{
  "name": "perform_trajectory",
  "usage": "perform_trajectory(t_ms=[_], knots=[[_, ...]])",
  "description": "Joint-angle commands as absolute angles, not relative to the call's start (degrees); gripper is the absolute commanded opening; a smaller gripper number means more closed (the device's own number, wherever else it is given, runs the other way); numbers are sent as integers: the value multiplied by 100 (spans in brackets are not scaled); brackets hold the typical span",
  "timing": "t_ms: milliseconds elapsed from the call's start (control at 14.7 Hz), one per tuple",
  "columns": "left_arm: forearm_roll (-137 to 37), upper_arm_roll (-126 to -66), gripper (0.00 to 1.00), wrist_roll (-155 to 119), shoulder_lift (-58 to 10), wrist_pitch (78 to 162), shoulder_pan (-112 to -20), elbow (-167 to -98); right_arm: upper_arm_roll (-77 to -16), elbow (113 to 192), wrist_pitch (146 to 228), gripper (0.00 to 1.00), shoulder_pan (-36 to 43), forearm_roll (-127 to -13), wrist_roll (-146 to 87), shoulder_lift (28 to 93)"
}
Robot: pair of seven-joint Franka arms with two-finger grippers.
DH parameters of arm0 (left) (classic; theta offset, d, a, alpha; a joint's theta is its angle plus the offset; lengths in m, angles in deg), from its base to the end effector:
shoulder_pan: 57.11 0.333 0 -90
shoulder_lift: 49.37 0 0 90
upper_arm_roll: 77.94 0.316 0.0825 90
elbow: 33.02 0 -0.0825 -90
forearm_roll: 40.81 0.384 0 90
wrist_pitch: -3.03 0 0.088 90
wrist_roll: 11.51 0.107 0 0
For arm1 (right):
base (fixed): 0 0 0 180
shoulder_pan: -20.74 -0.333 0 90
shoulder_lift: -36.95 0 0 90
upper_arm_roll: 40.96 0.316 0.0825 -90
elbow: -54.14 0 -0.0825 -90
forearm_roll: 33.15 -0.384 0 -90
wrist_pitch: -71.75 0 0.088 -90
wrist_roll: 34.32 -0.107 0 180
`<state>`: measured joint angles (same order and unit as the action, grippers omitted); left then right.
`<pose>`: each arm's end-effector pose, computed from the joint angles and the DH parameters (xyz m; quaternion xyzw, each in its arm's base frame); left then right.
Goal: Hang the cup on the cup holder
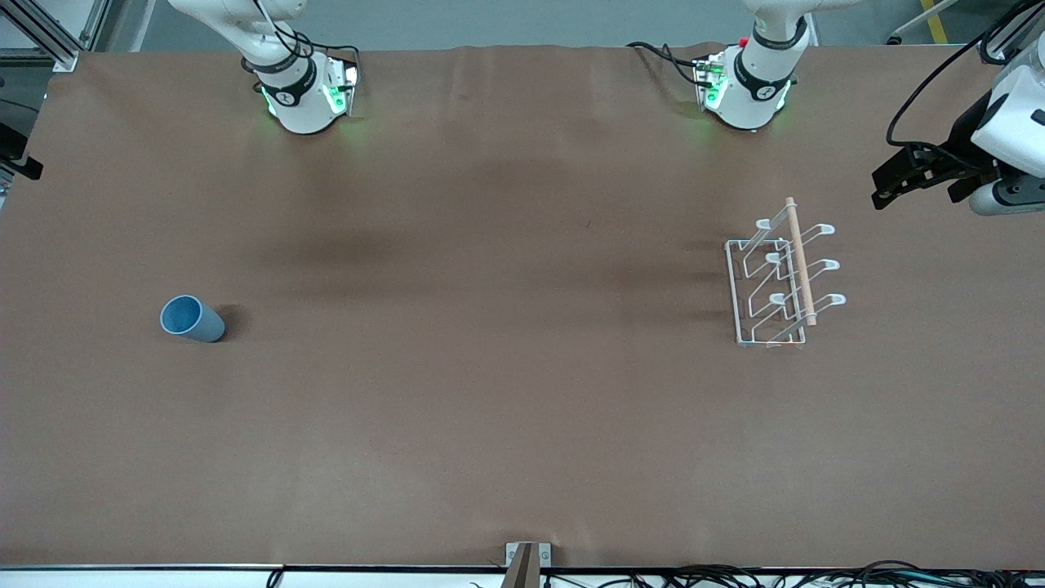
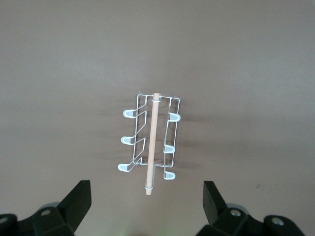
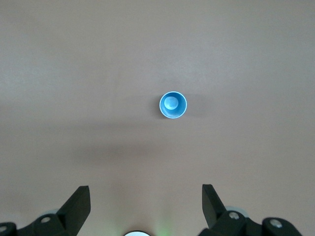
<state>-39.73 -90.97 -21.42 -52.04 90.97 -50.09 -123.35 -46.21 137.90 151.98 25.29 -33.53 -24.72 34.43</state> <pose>0.5338 -0.0573 0.6434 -0.9993 -0.0345 -0.0039 0.0143 0.5139 -0.0893 0.6837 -0.9999 0.0011 0.0079 0.0067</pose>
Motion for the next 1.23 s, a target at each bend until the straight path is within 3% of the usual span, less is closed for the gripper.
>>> perform_trajectory(t_ms=[0,681,1157], knots=[[-3897,-9112,100,-2038,-5148,8978,-5017,-12179,-4615,13860,15235,100,2566,-3333,-2448,3378],[-3896,-9244,100,-1802,-5183,8969,-4999,-12170,-4623,13878,15279,100,2575,-3333,-2439,3413],[-3949,-9244,100,-1643,-5130,8978,-4973,-12170,-4632,14315,16172,100,2786,-3341,-2439,4036]])
